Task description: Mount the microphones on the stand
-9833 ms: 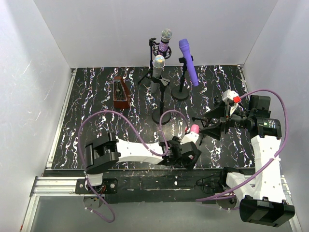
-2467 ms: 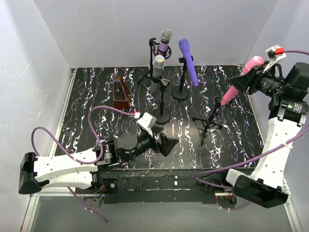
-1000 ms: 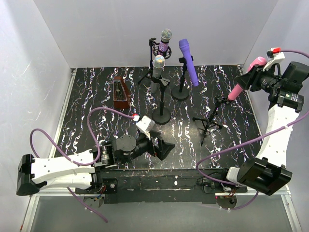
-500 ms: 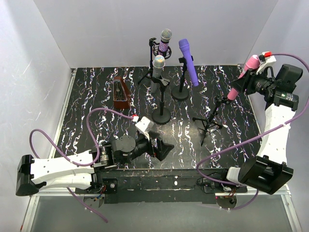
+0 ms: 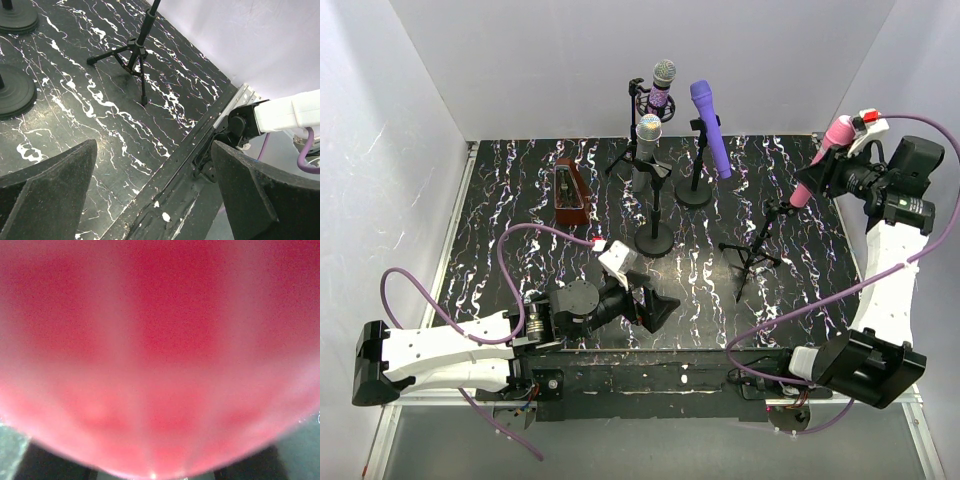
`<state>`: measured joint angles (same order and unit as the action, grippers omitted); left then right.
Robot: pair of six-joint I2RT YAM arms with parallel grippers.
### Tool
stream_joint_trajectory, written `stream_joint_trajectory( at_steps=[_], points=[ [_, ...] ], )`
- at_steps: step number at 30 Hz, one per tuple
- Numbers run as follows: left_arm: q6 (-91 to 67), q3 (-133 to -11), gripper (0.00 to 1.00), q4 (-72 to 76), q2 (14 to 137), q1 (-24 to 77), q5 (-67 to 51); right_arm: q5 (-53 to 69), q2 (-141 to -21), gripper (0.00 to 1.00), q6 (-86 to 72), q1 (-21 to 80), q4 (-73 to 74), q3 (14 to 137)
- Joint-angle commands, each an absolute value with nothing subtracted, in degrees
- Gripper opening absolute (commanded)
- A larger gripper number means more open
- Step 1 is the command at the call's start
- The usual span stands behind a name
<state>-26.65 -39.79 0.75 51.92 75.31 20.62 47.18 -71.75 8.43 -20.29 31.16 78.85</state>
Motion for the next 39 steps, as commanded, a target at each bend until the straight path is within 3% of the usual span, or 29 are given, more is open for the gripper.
stream_joint_trajectory(
  at_steps=[1, 13, 14, 18, 23, 31, 39],
  points=[
    [-26.98, -38.94, 0.98, 0.27, 50.45, 75.06, 21.27, 43.33, -73.22, 0.01, 11.95, -18.55, 40.87, 72.34],
    [-27.33, -39.29, 0.98, 0.35, 49.66, 75.06, 21.09, 43.68, -73.04, 0.01, 11.6, -18.37, 40.34, 71.01],
    [-27.42, -39.29, 0.98, 0.35, 49.57, 75.15, 21.09, 44.03, -72.95, 0.05, 11.51, -18.37, 40.52, 71.8],
    [-27.95, -39.2, 0.98, -1.49, 48.78, 75.06, 21.09, 44.47, -72.16, 0.44, 11.07, -18.72, 40.96, 74.0],
    [-27.86, -39.2, 0.98, -2.72, 47.64, 75.06, 21.44, 44.3, -70.05, 0.68, 10.55, -19.51, 41.04, 76.02],
    [-27.25, -39.46, 0.98, -4.22, 46.32, 75.15, 22.15, 45.09, -65.66, 0.87, 11.95, -21.97, 43.67, 76.82],
    [-26.46, -39.11, 0.98, -5.71, 45.0, 75.15, 22.59, 47.46, -61.62, 0.91, 15.38, -23.99, 47.02, 76.73]
  ],
)
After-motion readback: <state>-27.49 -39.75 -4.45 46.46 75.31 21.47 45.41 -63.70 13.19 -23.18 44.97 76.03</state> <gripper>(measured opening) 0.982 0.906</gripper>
